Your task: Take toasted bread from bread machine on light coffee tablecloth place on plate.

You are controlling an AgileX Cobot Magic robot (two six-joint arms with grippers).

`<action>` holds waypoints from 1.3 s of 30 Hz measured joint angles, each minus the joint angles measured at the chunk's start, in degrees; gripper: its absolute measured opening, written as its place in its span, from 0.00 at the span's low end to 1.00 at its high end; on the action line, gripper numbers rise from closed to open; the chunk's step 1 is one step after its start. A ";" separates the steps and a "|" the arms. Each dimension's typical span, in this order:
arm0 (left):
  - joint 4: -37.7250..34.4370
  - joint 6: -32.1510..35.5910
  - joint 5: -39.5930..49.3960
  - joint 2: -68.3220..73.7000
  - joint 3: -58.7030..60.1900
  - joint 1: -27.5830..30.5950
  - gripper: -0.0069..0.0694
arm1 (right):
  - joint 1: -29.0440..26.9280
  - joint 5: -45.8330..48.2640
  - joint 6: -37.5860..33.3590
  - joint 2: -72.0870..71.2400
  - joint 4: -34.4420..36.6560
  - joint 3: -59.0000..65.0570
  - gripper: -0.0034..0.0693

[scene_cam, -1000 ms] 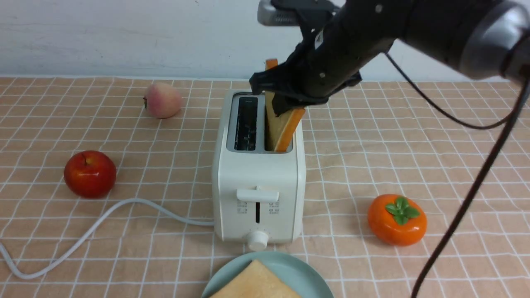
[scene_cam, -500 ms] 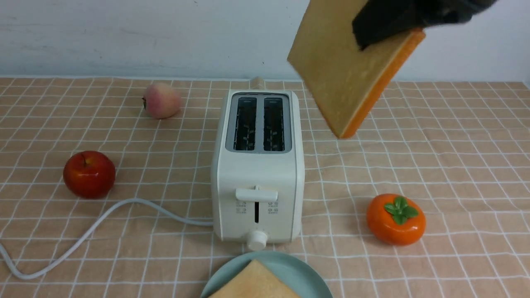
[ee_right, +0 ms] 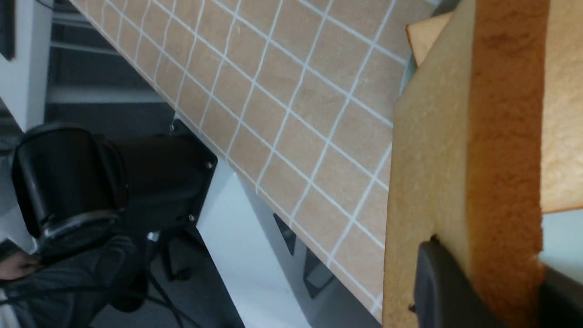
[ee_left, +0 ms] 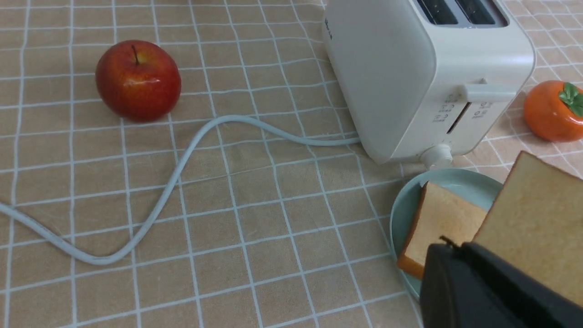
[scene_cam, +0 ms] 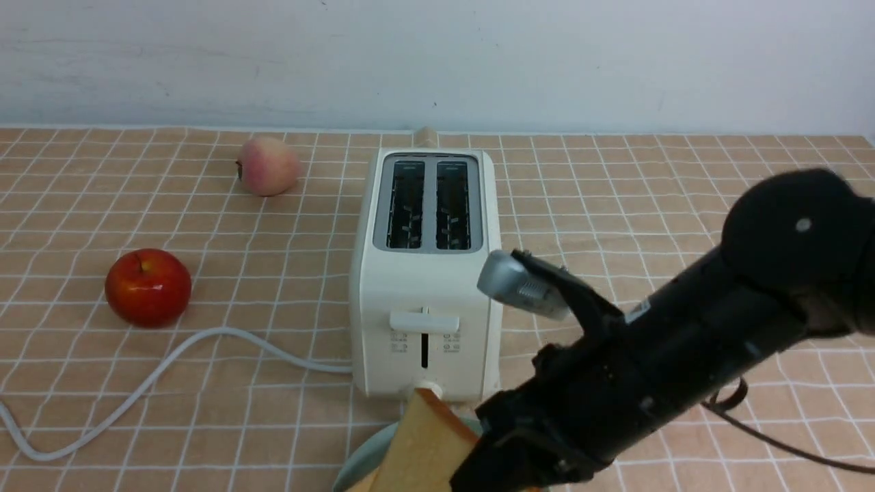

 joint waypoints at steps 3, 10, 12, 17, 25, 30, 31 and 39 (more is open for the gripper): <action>-0.12 0.00 -0.34 0.00 0.51 0.00 0.07 | 0.00 -2.20 -4.84 2.05 5.42 1.42 0.19; -1.56 0.00 -0.49 0.00 2.20 0.00 0.07 | 0.00 -5.35 -7.42 5.58 7.51 1.49 0.28; -1.71 0.00 -0.49 0.00 2.26 0.00 0.07 | 0.00 -5.84 -6.88 5.83 5.95 1.49 0.37; -1.78 0.00 -0.63 0.00 2.26 0.00 0.07 | 0.00 -6.50 -4.31 5.94 -1.34 1.49 0.69; -1.95 0.04 -0.74 0.00 2.26 0.00 0.07 | -3.23 -5.36 -2.83 3.49 -11.64 1.09 0.91; -1.95 0.04 -0.85 0.00 2.26 0.00 0.07 | -9.40 -0.75 2.46 -1.71 -19.38 -3.01 0.79; -1.95 0.04 -0.85 0.00 2.26 0.00 0.07 | -11.11 0.82 4.13 -3.13 -21.13 -4.37 0.74; -1.95 0.04 -3.57 0.00 2.26 0.00 0.07 | -25.51 15.86 14.21 -20.48 -37.76 -12.41 0.11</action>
